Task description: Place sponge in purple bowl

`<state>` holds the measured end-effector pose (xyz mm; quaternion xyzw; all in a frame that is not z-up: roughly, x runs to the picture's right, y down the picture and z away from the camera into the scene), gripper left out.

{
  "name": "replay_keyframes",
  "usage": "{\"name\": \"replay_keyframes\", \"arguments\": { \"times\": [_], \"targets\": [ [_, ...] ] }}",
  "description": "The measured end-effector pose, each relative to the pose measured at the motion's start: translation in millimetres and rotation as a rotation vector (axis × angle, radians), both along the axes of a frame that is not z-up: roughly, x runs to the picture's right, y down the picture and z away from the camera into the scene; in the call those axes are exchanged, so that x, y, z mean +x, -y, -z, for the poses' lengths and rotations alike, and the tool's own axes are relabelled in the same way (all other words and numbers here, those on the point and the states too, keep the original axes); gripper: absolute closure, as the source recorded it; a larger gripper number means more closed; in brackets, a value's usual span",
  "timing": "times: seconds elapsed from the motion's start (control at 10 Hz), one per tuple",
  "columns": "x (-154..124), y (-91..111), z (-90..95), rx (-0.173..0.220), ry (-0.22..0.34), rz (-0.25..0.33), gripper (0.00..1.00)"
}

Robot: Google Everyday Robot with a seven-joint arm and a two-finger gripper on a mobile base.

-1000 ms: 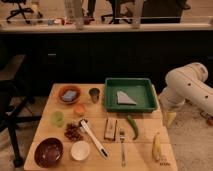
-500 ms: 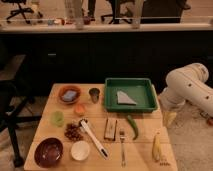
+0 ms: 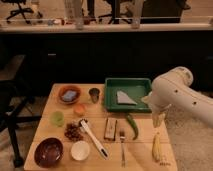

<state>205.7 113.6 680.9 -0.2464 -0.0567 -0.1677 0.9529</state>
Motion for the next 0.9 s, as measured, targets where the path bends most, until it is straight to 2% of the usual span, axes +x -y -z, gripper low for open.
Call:
{"name": "replay_keyframes", "arguments": {
  "times": [0.2, 0.3, 0.5, 0.6, 0.9],
  "targets": [
    [-26, 0, -0.5, 0.011, 0.091, 0.116, 0.20],
    [-37, -1, 0.3, 0.014, 0.154, 0.171, 0.20],
    [-55, 1, 2.0, 0.028, 0.236, 0.254, 0.20],
    [-64, 2, 2.3, 0.029, 0.257, 0.270, 0.20],
    [-60, 1, 1.9, 0.030, 0.251, 0.271, 0.20]
  ]
}}
